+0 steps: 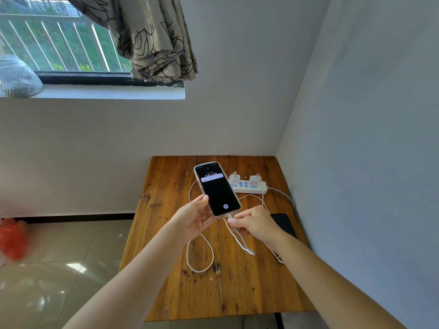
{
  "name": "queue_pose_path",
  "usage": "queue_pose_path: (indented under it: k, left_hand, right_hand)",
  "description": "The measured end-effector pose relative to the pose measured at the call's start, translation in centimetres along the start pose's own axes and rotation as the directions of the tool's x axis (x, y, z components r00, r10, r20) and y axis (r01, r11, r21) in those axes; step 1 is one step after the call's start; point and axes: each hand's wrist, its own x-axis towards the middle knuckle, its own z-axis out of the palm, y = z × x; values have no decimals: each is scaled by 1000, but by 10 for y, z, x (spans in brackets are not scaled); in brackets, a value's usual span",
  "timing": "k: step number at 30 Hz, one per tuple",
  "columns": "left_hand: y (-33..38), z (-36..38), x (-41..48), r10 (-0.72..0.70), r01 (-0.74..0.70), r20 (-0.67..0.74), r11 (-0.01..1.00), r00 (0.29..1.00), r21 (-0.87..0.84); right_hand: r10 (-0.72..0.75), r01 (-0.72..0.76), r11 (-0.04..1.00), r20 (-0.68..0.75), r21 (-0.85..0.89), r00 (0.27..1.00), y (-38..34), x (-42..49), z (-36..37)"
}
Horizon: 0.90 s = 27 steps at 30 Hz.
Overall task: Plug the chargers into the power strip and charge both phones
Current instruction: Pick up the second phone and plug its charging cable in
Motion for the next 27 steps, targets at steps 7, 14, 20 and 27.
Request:
queue_pose_path:
  k: [7,14,20,27]
  left_hand:
    - [2,2,3,-16,16,-3,1000,1000,22]
    - [2,-1,6,-23,23,7,1000,1000,8]
    - [3,-1,6,-22,22,-6,1000,1000,13]
    - [2,-1,6,-19,19,-6,999,1000,31]
  right_hand:
    - [13,-13,1000,-7,2,1000,-3,2,-1]
    - [24,-24,1000,-12,0,1000,-5,2,0]
    - [29,-29,1000,-10,-1,1000,-6,3,0]
    - [35,-35,999,-7,-23,999,-5,3,0]
